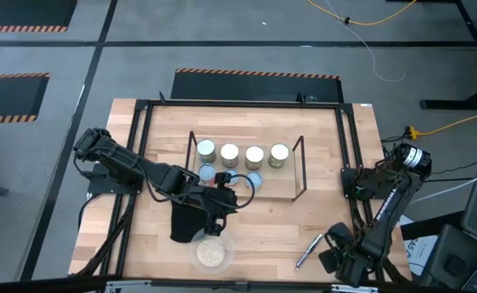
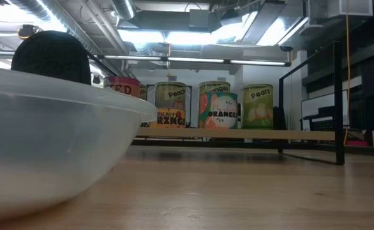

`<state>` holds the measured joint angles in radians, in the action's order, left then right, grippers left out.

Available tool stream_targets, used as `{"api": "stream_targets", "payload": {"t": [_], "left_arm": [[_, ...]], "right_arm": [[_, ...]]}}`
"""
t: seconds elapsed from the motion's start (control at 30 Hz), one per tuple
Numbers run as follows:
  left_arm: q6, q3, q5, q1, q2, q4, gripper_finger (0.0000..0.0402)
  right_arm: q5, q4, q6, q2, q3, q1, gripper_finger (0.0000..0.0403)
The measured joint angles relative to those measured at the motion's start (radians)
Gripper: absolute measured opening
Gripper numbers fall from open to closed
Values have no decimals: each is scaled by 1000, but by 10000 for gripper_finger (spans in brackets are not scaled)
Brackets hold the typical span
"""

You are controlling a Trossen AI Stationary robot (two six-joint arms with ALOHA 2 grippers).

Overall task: Pick and place cans onto a shelf
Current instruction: Put the small canned diced tomatoes on the shelf

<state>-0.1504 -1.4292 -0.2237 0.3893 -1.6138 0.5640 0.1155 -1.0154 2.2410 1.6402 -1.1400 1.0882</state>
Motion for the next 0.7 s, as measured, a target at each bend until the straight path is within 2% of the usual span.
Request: {"api": "stream_targets", "payload": {"t": [0.1, 0.3, 0.43, 0.7], "left_arm": [[0, 0, 0, 0, 0, 0, 64], [0, 0, 0, 0, 0, 0, 64], [0, 0, 0, 0, 0, 0, 64], [0, 0, 1, 0, 0, 0, 64]], "right_arm": [[15, -3, 33, 0, 0, 0, 168], [-62, 1, 33, 20, 0, -1, 168], [-30, 2, 36, 52, 0, -3, 168], [-32, 0, 32, 91, 0, -3, 157]]}}
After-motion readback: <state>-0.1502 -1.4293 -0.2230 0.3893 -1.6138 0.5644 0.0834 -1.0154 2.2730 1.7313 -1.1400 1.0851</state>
